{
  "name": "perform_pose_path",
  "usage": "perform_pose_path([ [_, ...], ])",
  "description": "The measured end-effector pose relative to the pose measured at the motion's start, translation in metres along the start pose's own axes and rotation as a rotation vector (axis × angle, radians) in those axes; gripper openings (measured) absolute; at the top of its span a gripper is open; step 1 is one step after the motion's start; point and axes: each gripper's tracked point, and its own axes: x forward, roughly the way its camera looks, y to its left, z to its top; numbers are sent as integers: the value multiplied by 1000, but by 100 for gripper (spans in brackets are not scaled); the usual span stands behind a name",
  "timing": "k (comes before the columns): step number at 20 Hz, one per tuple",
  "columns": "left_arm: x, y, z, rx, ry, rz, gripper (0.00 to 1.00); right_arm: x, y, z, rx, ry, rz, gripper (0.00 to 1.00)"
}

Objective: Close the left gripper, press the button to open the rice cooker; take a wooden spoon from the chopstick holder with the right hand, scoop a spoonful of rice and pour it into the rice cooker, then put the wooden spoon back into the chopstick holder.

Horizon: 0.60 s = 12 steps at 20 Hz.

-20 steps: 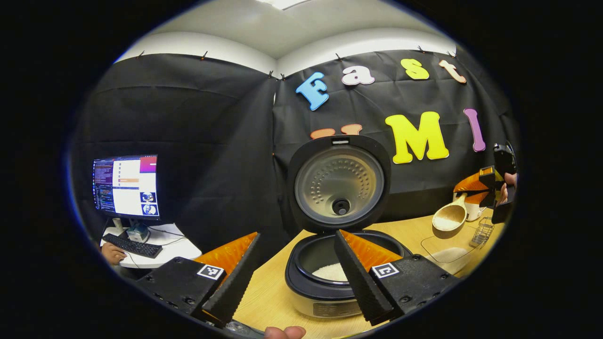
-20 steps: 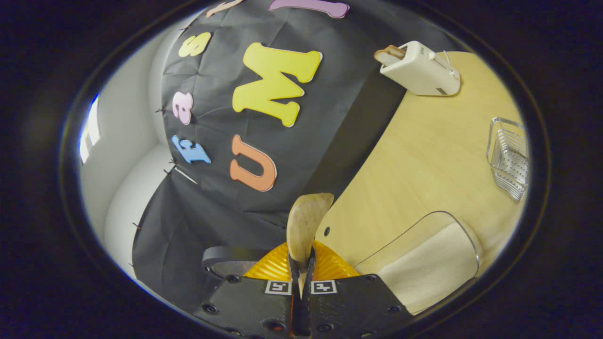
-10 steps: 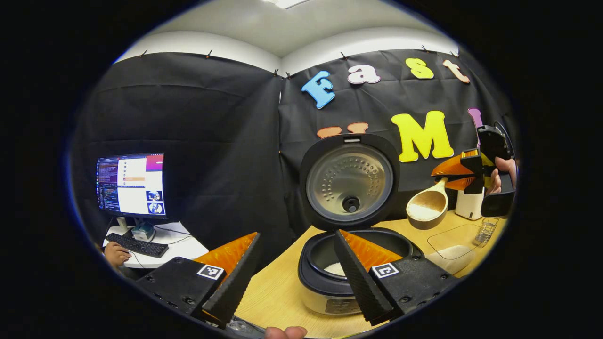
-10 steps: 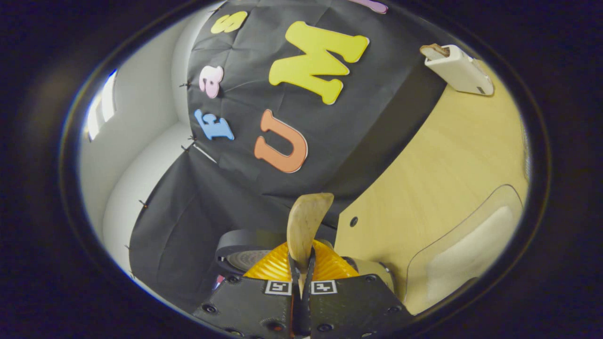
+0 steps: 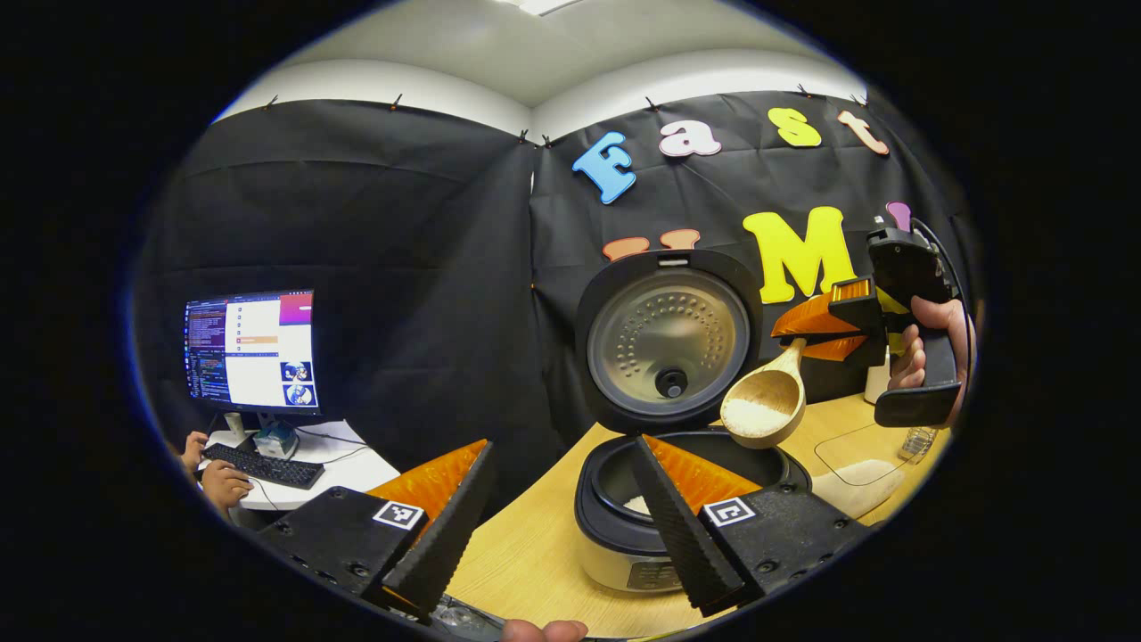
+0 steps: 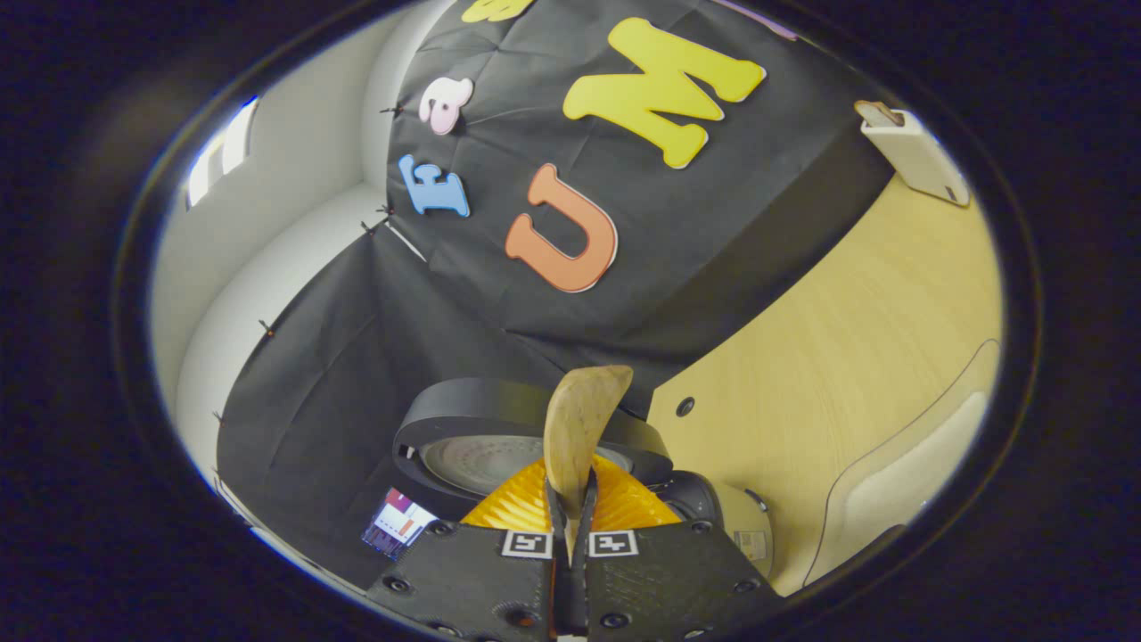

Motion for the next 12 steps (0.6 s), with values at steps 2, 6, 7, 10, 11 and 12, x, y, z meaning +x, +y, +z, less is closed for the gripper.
perform_pose_path([
  [2, -1, 1, 1, 1, -7, 3, 98, 3, 5, -2, -51, -6, -4, 0],
  [6, -2, 4, 0, 9, -5, 12, 98, 5, 11, -3, -183, -34, -15, 0],
  [7, -2, 3, 0, 10, -6, 11, 98, 6, 14, -3, -220, -46, -19, 0],
  [10, -3, 5, 1, 10, -10, 15, 98, 8, 21, -7, -336, -72, -23, 0],
  [11, -3, 4, 3, 9, -12, 14, 98, 9, 24, -9, -368, -77, -18, 0],
  [12, -4, 5, 4, 9, -16, 15, 98, 10, 27, -11, -397, -78, -14, 0],
])
